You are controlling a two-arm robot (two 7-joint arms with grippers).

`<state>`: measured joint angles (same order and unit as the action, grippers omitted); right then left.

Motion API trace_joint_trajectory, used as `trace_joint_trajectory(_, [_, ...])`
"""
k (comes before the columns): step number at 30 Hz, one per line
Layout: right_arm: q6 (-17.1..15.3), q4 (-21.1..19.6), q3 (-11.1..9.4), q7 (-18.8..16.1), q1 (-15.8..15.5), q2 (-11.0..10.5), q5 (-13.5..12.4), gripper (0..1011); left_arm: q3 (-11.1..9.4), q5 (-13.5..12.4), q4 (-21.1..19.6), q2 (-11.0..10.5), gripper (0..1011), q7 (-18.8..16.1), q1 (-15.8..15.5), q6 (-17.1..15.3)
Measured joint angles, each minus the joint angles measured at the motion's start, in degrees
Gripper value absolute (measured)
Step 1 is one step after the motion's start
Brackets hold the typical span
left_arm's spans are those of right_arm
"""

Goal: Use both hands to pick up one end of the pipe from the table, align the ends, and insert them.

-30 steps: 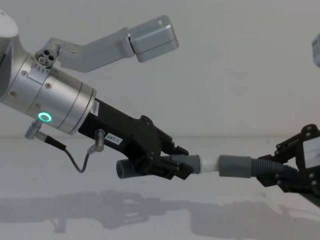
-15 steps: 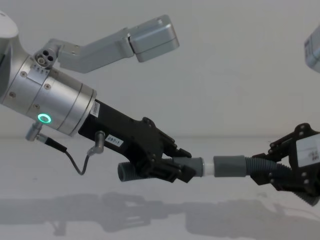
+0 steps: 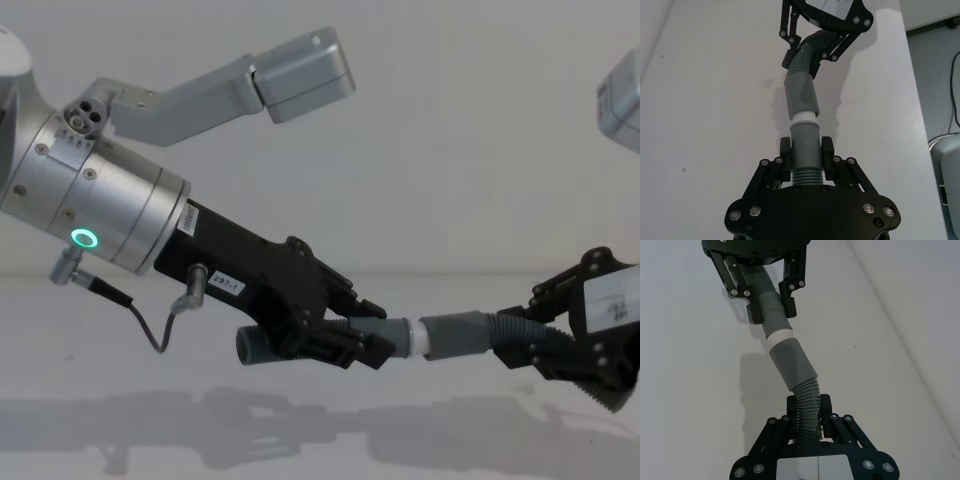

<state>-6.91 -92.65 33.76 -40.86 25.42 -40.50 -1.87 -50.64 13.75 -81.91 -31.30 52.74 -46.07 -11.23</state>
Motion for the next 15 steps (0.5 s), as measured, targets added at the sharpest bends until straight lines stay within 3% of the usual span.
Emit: trace_joint_trajectory(15, [-0.9,-0.2,0.1,-0.7,0.2,0.0,-1.3,266,-0.1,0.4,0.2,-0.1,341,-0.2,0.0,0.2])
